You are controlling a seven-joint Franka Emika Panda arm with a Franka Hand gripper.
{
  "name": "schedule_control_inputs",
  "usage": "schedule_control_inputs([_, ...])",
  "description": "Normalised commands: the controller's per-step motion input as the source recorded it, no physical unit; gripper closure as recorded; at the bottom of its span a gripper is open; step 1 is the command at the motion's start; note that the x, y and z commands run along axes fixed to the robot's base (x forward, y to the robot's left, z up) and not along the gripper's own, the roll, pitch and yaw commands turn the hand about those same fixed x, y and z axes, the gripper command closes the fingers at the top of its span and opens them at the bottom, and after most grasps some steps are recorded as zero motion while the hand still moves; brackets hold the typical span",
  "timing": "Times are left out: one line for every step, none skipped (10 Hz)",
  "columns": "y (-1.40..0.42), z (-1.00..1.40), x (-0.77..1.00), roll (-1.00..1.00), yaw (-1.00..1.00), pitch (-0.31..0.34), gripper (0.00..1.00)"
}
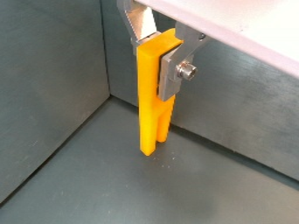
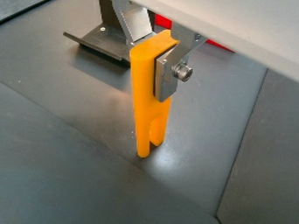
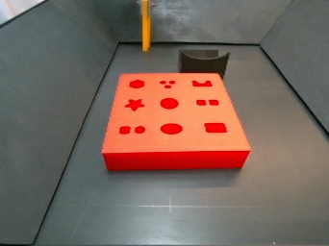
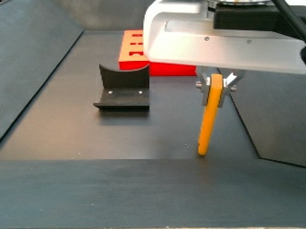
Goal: Pick up the square-circle object. Move up. Move to above the board. Insert the square-circle object.
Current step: Pick up the square-circle object, then move up, then move to above the board.
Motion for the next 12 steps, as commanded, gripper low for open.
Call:
schedule_control_inputs([0.0,0.0,0.0,0.0,0.0,0.0,1.0])
schedule_control_inputs([0.0,0.0,0.0,0.0,0.0,0.0,1.0])
schedule_control_inputs([0.0,0.0,0.0,0.0,0.0,0.0,1.0])
schedule_control_inputs([0.0,0.0,0.0,0.0,0.0,0.0,1.0])
schedule_control_inputs([0.0,0.0,0.0,0.0,0.0,0.0,1.0])
schedule_control_inputs([0.0,0.83,0.0,0.0,0.0,0.0,1.0])
schedule_control_inputs([-0.06,0.81,0.04,0.0,-0.01,0.006,1.0])
schedule_control_inputs([-0.07,0.67,0.03,0.0,-0.01,0.03,1.0])
schedule_control_inputs([-0.04,0.51,0.02,0.01,-0.01,0.047,1.0])
schedule_control_inputs([-0.01,0.28,0.01,0.03,-0.01,0.074,1.0])
schedule_control_inputs([-0.01,0.17,0.01,0.03,0.0,0.084,1.0])
schedule_control_inputs([0.43,1.0,0.16,0.23,-0.17,-0.001,1.0])
